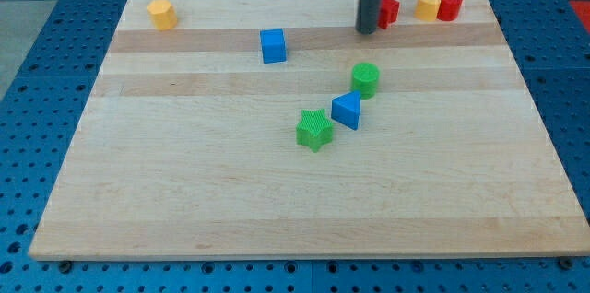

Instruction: Push the red star into the heart

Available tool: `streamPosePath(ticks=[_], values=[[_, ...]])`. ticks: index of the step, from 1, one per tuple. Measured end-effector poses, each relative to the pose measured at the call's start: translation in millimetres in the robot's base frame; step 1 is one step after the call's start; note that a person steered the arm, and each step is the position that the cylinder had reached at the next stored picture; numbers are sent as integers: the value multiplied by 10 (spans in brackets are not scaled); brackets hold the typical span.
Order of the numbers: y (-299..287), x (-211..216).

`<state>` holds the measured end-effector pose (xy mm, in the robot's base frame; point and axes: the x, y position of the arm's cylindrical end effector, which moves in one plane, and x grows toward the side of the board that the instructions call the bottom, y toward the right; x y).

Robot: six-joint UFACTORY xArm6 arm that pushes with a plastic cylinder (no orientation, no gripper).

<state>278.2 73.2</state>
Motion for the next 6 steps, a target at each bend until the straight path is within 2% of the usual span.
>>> streamPosePath(ticks=[1, 2, 4, 6], values=[[-29, -205], [204, -492], [734, -225], [738, -205]])
